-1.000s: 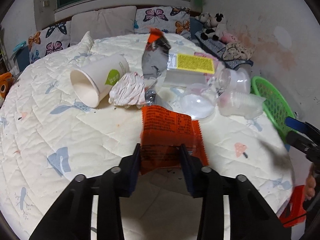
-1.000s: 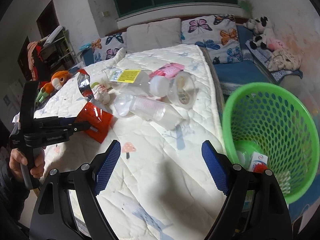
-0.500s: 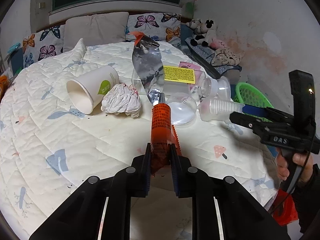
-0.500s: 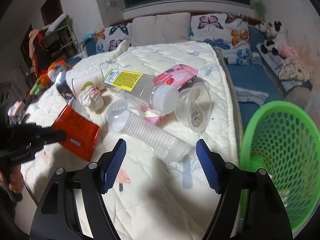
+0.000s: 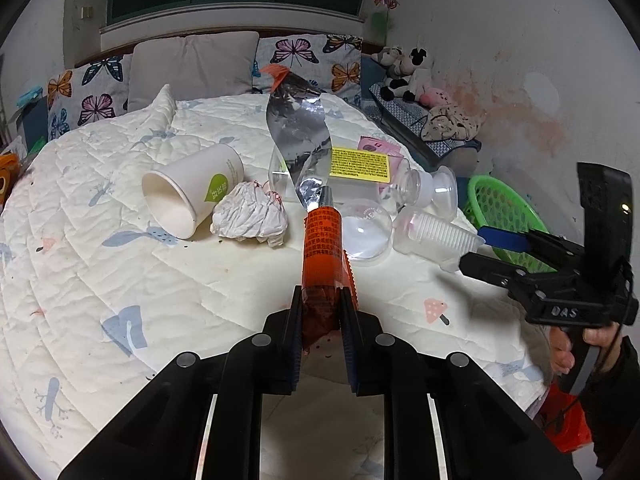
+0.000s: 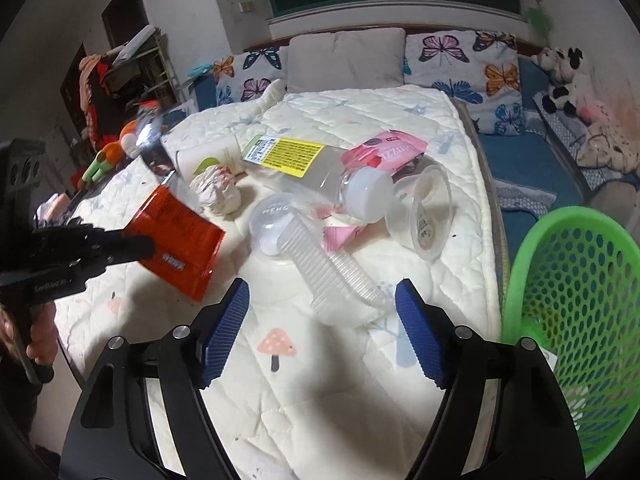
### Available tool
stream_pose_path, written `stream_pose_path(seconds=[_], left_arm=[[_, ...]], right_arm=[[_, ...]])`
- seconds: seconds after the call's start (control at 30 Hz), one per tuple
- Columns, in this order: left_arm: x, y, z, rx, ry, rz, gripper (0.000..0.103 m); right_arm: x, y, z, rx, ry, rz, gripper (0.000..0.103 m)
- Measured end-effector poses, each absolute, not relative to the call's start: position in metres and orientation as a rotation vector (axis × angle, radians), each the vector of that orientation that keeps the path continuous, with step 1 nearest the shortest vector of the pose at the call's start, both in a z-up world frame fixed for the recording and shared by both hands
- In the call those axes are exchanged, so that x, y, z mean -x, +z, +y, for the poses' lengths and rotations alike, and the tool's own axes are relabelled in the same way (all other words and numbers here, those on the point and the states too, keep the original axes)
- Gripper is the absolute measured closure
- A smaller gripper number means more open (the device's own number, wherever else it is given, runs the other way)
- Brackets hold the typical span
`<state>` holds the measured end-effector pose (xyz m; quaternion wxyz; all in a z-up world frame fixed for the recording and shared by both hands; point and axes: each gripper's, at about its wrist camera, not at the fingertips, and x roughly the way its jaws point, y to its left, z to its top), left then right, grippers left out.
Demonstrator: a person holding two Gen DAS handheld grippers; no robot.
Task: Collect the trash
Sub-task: 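Lift the orange wrapper with the left tool while the right tool approaches the clear plastic box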
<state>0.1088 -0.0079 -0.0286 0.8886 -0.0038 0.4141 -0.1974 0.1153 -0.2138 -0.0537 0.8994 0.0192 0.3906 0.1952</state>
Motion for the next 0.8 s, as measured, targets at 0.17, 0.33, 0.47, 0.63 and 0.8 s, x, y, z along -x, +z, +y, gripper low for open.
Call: stream_pose_path(seconds=[0.17, 0.33, 0.47, 0.63, 0.8], left_arm=[[-0.109, -0.028, -0.003, 0.017, -0.407, 0.864, 0.086], [-0.109, -0.027, 0.0, 0.023, -0.398, 0.865, 0.086], [-0.108, -0.027, 0.001, 0.023, -0.395, 0.865, 0.086], [-0.108, -0.026, 0.002, 0.027, -0.396, 0.861, 0.086], [-0.107, -0.023, 0.005, 0.033, -0.401, 0.855, 0.086]], right_arm=[[-0.126, -0.058, -0.213, -0.052, 0.402, 0.812, 0.027], [-0.127, -0.05, -0.203, -0.079, 0.479, 0.797, 0.027], [-0.114, -0.049, -0.184, -0.042, 0.549, 0.805, 0.027], [-0.103, -0.043, -0.178, -0.001, 0.552, 0.778, 0.027], [-0.115, -0.053, -0.185, 0.043, 0.484, 0.802, 0.025]])
